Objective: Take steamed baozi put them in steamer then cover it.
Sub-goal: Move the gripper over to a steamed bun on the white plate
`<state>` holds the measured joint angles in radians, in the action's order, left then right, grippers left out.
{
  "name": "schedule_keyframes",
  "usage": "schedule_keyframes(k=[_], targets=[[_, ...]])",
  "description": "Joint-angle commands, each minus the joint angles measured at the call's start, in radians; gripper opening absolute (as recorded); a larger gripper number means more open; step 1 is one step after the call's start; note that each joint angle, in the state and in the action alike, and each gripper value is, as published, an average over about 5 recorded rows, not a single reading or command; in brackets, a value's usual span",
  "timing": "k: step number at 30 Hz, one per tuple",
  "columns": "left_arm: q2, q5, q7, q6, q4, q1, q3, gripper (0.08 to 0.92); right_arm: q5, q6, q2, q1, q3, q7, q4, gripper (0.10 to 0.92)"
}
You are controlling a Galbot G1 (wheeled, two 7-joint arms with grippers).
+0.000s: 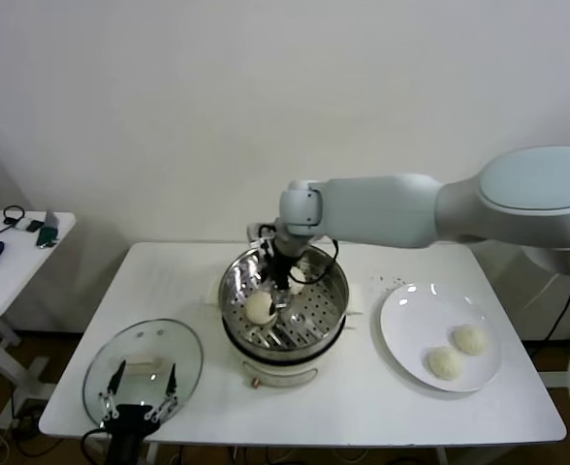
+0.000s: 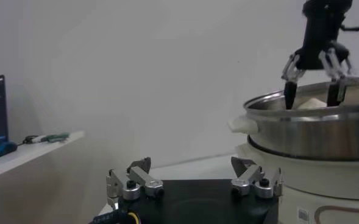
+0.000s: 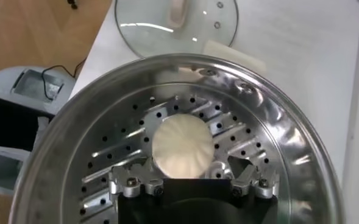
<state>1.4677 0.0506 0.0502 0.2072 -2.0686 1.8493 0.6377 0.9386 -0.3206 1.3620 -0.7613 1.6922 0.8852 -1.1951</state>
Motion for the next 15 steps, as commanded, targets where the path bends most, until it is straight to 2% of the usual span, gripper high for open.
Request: schedule_keyframes(k=[1, 7, 15], targets=[[-0.001, 0.000, 0.000, 0.001, 0.002, -0.004, -0.002, 0.823, -0.076, 0.064, -0.123, -0.112, -0.002, 0.125, -0.032, 0.823], [-0.002, 0.010, 0.004, -0.007, 0.001, -0.009, -0.004, 0.823, -0.284, 0.164, -0.323, -0.219, -0.014, 0.203, -0.106, 0.823], [-0.003, 0.019, 0.044, -0.006, -0.006, -0.025, -0.008, 0.823, -0.443, 0.141, -0.637, -0.215, 0.023, 0.188, -0.290, 0.823]])
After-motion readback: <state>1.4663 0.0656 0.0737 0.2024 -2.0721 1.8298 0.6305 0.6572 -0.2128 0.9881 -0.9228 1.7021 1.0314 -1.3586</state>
